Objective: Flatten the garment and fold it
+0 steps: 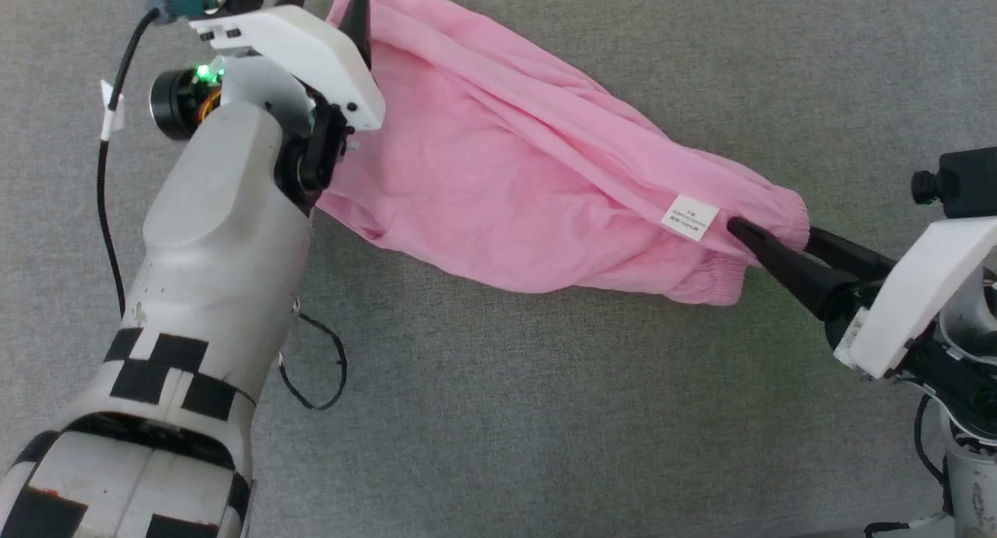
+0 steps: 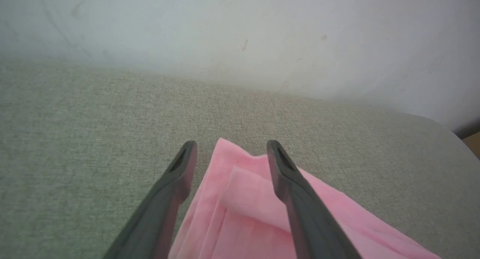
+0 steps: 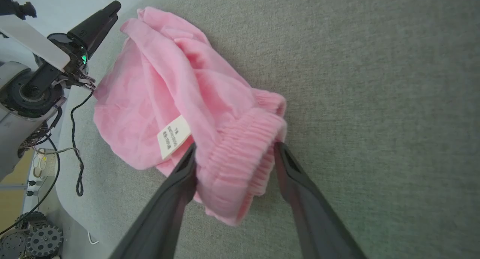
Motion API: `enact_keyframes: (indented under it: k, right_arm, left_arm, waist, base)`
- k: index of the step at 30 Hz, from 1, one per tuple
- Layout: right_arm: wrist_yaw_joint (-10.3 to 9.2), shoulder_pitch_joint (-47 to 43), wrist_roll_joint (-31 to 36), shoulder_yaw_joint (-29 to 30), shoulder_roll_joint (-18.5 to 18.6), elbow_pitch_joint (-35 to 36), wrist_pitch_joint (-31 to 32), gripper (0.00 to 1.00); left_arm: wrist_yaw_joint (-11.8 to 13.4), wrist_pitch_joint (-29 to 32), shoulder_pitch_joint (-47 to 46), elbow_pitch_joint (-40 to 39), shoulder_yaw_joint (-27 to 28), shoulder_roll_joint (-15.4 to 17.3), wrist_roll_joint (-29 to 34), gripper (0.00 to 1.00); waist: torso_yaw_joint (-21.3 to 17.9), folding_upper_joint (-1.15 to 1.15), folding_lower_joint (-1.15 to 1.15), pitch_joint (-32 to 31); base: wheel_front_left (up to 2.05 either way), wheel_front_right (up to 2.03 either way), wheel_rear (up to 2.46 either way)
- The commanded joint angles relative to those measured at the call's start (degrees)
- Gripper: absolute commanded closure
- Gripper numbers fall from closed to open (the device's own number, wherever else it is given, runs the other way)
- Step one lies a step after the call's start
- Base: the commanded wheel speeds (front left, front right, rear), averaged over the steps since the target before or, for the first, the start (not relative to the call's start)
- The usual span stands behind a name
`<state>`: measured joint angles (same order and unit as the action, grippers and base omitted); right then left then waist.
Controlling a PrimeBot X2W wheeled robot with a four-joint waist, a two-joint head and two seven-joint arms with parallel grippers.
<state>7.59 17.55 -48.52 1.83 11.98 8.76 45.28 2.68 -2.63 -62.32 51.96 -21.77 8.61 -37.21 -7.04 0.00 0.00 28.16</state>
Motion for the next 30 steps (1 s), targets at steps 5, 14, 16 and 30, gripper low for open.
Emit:
enact_keyframes:
  k: [5, 14, 16, 30]
  right_arm:
    - [-0.10, -1.09, 0.08, 3.16, -0.98, 2.72, -3.04, 0.00]
    - [-0.10, -8.56, 18.35, 6.68, -1.40, 10.45, -7.84, 0.00]
    - [-0.10, -11.07, 23.24, 6.30, -2.38, 12.03, -7.80, 0.00]
    - [-0.10, -13.18, 35.28, 3.28, -8.62, 4.82, -5.72, 0.00]
  left_arm:
    - [-1.98, -6.60, -2.30, 0.34, -0.25, 0.03, 1.23, 0.00]
    - [-1.63, -12.14, 2.52, -4.52, -1.67, 4.90, 6.54, 0.00]
    - [-0.87, -12.30, 6.04, -8.97, -1.21, 6.28, 8.13, 0.00]
    - [7.26, -12.36, 39.36, -39.45, 7.90, 8.46, 11.71, 0.00]
  waist:
    - [0.61, 0.00, 0.00, -1.22]
    - [2.38, 0.00, 0.00, -6.77]
    - [3.13, 0.00, 0.00, -8.37]
    - [7.06, 0.00, 0.00, -15.68]
  base:
    - [0.00, 0.00, 0.00]
    - [0.00, 0.00, 0.00]
    - [0.00, 0.00, 0.00]
    - [0.00, 0.00, 0.00]
